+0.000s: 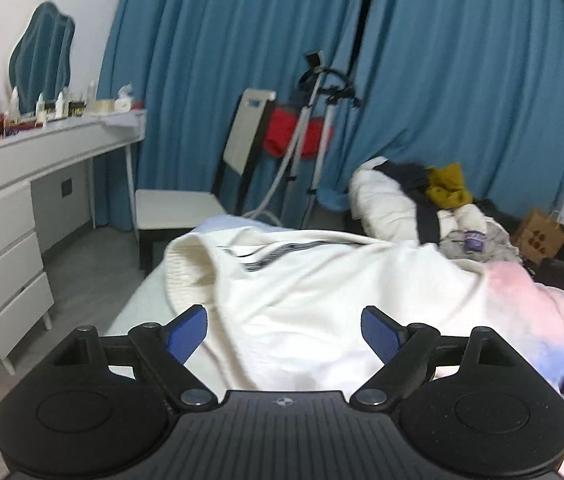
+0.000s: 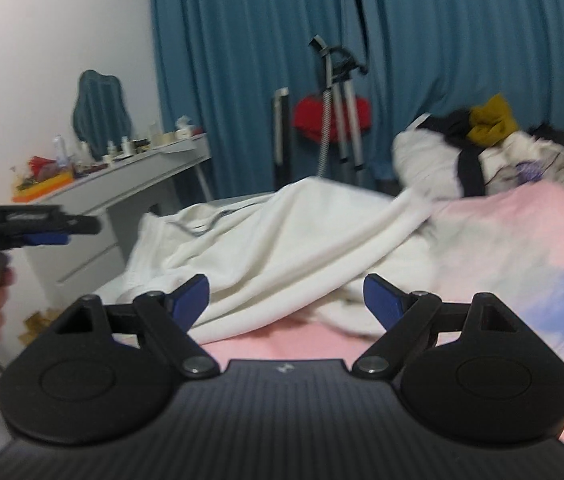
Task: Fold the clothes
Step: 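Lay the sweatpants out on the duvet and open both tools, then grasp the sweatpants edge with the left tool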
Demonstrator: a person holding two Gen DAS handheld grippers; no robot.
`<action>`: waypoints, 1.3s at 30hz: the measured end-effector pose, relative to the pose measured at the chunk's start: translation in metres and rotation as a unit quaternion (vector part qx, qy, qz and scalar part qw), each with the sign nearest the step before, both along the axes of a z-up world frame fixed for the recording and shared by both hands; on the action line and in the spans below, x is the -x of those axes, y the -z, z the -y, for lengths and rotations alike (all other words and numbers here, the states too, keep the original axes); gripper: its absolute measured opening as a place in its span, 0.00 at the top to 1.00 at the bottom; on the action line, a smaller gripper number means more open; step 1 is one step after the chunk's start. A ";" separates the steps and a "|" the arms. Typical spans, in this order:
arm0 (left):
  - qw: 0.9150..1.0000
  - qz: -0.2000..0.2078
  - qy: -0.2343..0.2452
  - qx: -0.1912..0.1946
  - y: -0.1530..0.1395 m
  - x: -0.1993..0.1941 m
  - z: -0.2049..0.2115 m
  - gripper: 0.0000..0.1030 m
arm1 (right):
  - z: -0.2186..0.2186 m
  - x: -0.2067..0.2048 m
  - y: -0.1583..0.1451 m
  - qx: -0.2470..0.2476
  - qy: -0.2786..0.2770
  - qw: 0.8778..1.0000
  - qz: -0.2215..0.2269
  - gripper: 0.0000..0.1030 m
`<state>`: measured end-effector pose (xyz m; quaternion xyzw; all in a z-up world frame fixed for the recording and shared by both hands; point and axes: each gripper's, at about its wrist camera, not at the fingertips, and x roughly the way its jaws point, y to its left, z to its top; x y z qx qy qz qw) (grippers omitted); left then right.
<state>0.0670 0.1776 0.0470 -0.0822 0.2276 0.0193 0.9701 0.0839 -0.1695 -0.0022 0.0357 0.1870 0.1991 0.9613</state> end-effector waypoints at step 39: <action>0.975 -0.106 0.166 -0.107 0.073 -0.343 0.324 0.54 | 0.154 -0.076 0.100 -0.083 0.139 0.981 -0.108 0.17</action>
